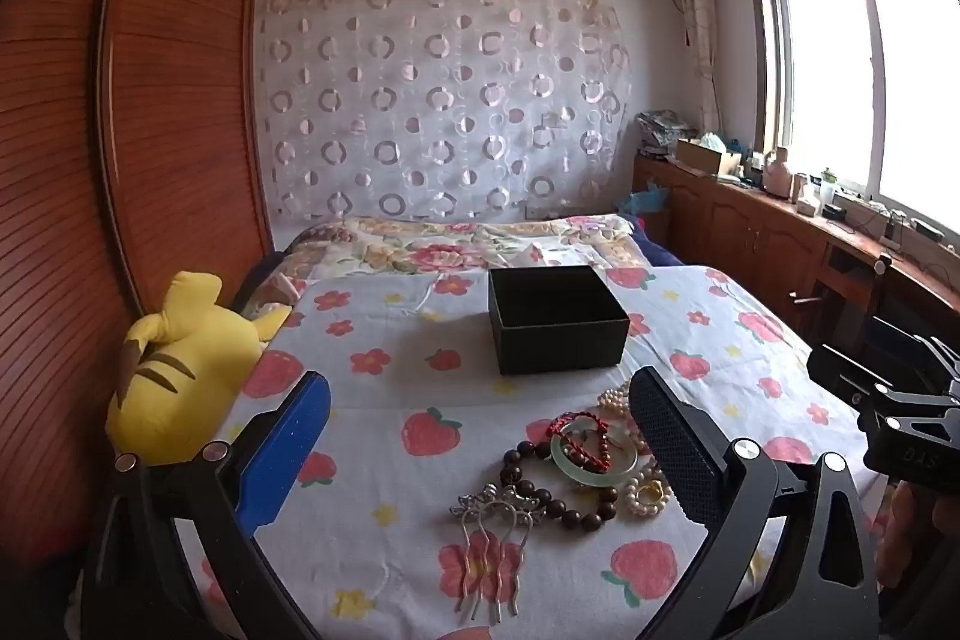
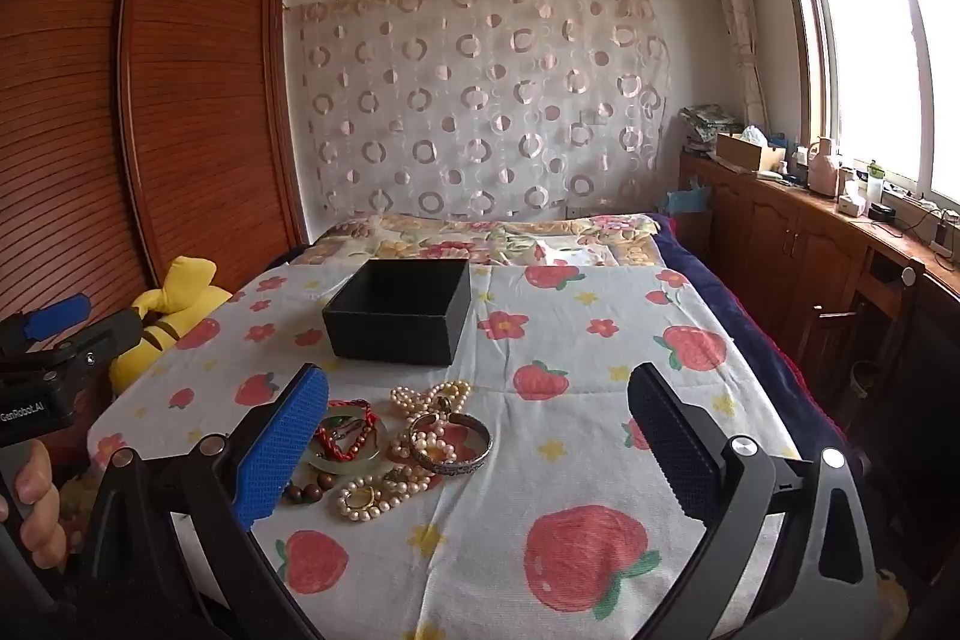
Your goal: Organize jewelry
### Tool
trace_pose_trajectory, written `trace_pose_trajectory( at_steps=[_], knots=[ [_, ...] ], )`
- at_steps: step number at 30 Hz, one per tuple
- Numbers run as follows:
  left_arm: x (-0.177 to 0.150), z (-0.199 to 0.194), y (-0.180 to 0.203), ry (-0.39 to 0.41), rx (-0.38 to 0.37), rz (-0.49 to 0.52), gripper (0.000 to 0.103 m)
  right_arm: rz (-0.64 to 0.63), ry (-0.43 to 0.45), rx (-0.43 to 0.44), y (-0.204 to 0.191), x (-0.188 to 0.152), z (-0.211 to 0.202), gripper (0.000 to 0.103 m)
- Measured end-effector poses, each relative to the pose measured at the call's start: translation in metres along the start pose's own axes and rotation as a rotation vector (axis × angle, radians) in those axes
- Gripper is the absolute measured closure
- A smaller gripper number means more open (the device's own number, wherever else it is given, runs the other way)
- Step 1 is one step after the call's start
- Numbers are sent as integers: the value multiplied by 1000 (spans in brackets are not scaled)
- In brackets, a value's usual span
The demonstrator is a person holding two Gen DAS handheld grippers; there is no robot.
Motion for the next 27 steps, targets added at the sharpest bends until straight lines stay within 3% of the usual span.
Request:
trace_pose_trajectory(
  at_steps=[27],
  knots=[
    [0,0,0,3,-1,-1,6,0,1,2,-1,-1,1,2]
  ],
)
Point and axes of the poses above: each gripper's, at about its wrist camera, not at the fingertips, and z roughly the way its jaws point, y to its right, x to its top, the point moved 4 cm from there along z, roughly the way its jaws point, and after that the axes turned 8 degrees about -x, right-handed, at the moved point
